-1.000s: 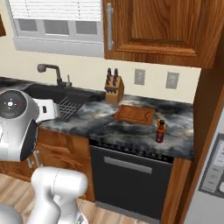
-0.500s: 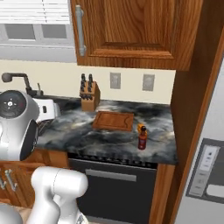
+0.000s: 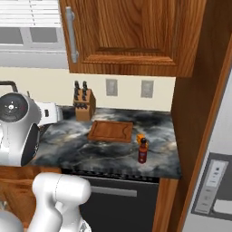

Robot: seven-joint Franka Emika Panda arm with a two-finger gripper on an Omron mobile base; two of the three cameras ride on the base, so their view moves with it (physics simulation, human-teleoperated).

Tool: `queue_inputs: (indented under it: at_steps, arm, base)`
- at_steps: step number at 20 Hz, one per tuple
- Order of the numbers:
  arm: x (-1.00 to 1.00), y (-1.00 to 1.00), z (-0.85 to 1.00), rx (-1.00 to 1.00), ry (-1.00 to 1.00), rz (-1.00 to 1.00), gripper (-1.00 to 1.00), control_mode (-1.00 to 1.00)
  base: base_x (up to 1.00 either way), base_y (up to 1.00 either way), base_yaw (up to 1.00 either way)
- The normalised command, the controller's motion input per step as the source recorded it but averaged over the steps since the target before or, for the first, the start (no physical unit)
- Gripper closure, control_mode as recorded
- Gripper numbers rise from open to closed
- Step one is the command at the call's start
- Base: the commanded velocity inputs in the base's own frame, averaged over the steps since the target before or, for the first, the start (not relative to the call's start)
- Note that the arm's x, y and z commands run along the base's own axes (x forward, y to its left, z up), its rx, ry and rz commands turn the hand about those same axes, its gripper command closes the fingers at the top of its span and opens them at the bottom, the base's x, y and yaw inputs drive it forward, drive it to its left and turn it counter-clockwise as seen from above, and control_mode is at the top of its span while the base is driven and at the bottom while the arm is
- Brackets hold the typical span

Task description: Retrieve the reheated potato from the microwave, then place the potato, cheese, and condiment on the cutting board.

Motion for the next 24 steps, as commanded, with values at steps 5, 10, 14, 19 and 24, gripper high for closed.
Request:
queue_inputs:
  at_steps: [5, 10, 14, 19, 24]
  arm:
    - [0.00, 0.00, 0.00, 0.00, 0.00, 0.00, 1.00, 1.00]
    - [0.00, 0.00, 0.00, 0.00, 0.00, 0.00, 1.00, 1.00]
    - [0.00, 0.00, 0.00, 0.00, 0.00, 0.00, 1.00, 1.00]
    - [0.00, 0.00, 0.00, 0.00, 0.00, 0.00, 1.00, 1.00]
    - [0.00, 0.00, 0.00, 0.00, 0.00, 0.00, 1.00, 1.00]
  base:
    - [0.54, -0.19, 0.00]
    - [0.51, -0.32, 0.00]
    - [0.55, -0.32, 0.00]
    - [0.53, -0.23, 0.00]
    - [0.11, -0.04, 0.00]
